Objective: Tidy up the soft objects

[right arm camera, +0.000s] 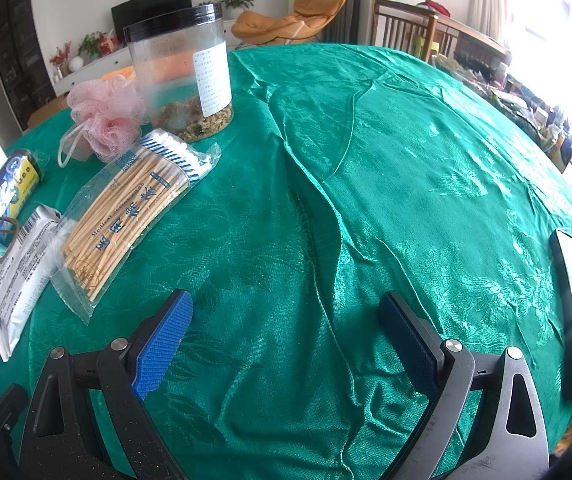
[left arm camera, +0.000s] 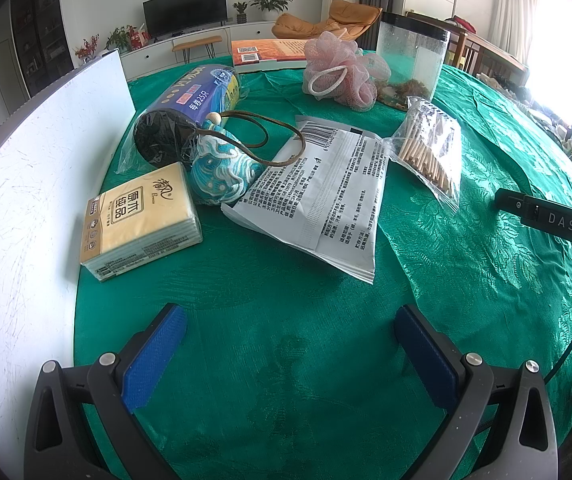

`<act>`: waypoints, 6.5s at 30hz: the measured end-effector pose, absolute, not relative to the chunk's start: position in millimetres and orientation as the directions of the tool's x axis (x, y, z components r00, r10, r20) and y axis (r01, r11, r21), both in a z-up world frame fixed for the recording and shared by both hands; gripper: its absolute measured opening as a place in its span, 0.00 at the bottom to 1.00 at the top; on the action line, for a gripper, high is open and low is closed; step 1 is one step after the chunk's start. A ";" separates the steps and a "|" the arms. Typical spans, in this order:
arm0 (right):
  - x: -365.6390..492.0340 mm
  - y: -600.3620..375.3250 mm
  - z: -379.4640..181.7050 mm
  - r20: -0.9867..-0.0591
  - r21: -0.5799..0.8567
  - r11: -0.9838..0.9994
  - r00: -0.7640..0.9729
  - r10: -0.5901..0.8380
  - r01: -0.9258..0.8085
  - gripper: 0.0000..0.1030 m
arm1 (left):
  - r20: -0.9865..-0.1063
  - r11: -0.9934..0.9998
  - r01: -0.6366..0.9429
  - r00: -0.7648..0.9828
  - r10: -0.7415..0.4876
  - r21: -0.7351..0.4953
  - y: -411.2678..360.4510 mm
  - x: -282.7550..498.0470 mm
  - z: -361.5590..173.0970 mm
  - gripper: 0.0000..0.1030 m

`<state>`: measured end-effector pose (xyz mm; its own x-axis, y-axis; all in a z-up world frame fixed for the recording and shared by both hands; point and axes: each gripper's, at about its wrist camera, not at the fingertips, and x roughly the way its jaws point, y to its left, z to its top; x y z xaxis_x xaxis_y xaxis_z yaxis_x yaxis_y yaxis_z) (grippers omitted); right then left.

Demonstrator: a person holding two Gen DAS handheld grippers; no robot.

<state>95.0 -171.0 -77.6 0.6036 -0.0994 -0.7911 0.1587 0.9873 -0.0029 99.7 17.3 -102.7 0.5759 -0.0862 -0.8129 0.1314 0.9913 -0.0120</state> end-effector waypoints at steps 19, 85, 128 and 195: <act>95.0 -171.2 -77.8 -0.791 -0.003 0.987 0.603 -0.099 0.159 0.93 | -0.813 0.991 0.131 0.576 -0.086 -0.012 17.6 99.9 -102.6 1.00; 77.2 -229.5 -53.9 -0.789 0.365 0.925 0.564 0.245 0.109 0.33 | -0.851 0.926 0.363 0.451 -0.269 -0.100 -36.2 90.4 -68.9 0.70; -1.1 -181.3 45.5 -0.611 0.512 0.854 0.662 0.435 -0.089 0.33 | -0.732 0.899 0.432 0.590 -0.341 -0.070 -17.4 90.7 -17.9 0.97; 64.7 -140.9 -69.4 -0.815 -0.014 0.997 0.577 -0.052 0.070 0.77 | -0.783 0.952 0.274 0.558 -0.275 -0.139 -18.1 89.4 -69.4 1.00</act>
